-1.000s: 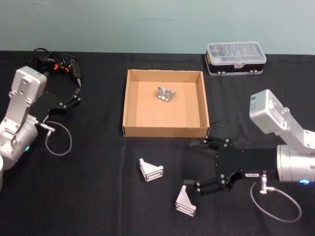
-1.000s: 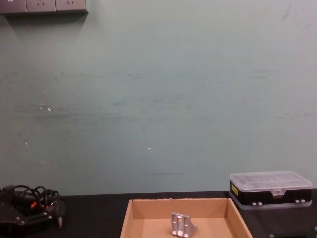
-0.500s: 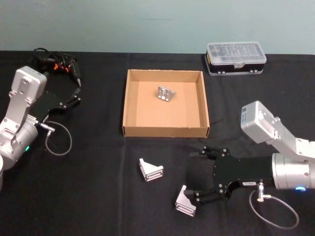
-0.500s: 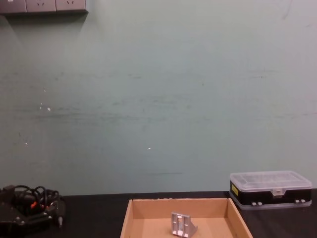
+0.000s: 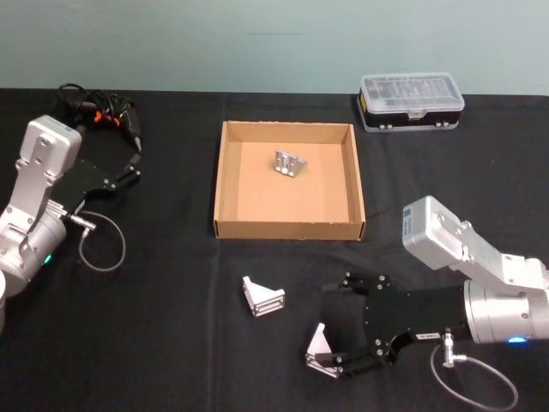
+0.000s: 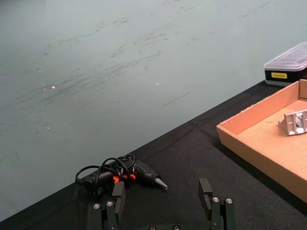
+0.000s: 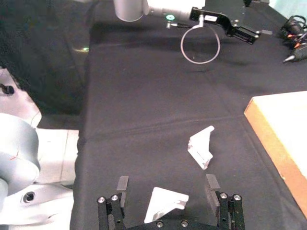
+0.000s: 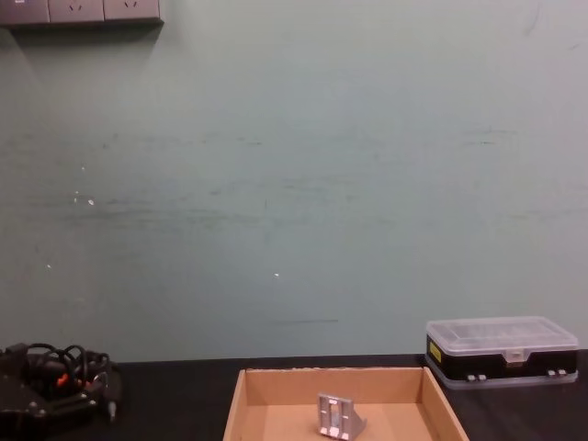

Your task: Use one hand to pick up the angle iron from the table and place it into the box.

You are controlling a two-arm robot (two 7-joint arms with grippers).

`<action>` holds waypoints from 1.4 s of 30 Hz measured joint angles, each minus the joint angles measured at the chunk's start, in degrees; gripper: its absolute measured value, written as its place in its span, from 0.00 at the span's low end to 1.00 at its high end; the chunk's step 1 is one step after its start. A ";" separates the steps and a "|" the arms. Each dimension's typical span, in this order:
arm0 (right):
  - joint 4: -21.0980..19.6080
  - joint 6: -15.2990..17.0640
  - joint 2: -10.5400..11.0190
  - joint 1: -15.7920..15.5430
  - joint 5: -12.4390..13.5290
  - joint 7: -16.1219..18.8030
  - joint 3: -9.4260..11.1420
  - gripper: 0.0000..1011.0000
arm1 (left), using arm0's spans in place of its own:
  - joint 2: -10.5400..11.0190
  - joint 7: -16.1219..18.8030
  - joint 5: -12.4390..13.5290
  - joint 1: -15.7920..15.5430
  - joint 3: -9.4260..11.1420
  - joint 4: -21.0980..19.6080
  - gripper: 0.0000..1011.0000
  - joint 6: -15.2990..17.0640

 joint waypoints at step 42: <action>2.42 2.83 -2.51 1.33 -5.97 -0.67 -3.35 0.99 | 0.00 0.00 0.00 0.00 0.00 0.00 0.99 0.00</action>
